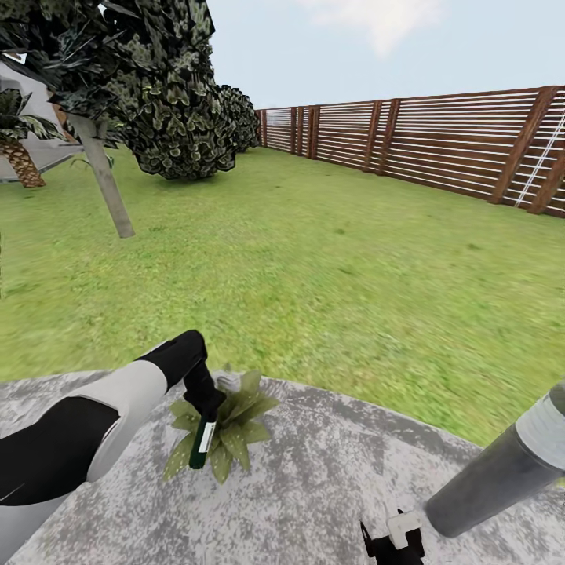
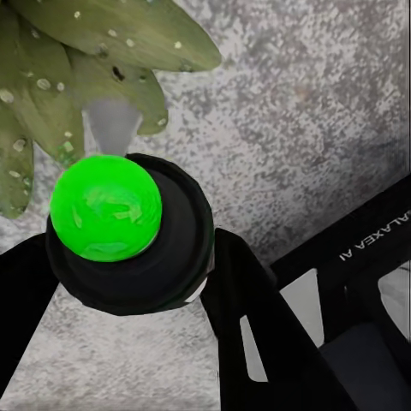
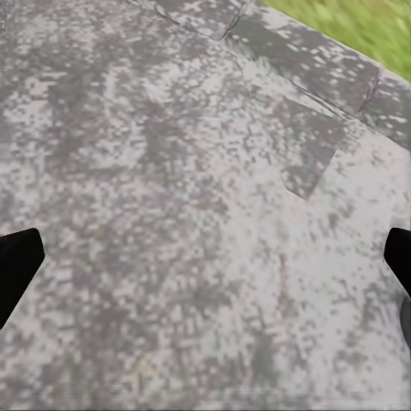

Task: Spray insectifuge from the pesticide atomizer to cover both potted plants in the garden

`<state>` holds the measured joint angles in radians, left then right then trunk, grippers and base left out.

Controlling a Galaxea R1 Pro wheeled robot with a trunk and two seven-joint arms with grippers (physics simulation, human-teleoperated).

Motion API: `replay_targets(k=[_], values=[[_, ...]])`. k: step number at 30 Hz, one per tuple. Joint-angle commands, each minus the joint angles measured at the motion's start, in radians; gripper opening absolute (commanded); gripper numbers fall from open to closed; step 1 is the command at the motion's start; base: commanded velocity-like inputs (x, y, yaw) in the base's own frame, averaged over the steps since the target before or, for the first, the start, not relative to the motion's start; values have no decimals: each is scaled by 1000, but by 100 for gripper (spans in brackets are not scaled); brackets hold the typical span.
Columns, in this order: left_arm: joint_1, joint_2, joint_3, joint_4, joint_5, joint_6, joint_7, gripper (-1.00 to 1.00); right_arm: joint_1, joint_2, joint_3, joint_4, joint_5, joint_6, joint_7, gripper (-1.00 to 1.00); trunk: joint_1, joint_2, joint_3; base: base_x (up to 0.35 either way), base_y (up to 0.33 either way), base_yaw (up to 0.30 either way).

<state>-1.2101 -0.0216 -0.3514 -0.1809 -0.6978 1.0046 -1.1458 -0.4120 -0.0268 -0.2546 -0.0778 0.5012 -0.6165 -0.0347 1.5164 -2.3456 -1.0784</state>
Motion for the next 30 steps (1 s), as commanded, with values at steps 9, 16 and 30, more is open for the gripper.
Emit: replay_targets(k=[9, 16, 30], values=[[0, 0, 0, -2, -12, 8, -9, -100, -1, 0, -6, 1, 10, -3, -4, 100, -1, 0, -1, -302, -81, 0], [0, 2, 0, -2, -13, 9, -8, -100, -1, 0, -6, 1, 10, -3, -4, 100, -1, 0, -1, -36, -11, 0], [3, 16, 8, -2, -15, 7, 2, -100, -1, 1, -6, 1, 10, -3, -4, 100, -1, 0, -1, -13, -32, -17]])
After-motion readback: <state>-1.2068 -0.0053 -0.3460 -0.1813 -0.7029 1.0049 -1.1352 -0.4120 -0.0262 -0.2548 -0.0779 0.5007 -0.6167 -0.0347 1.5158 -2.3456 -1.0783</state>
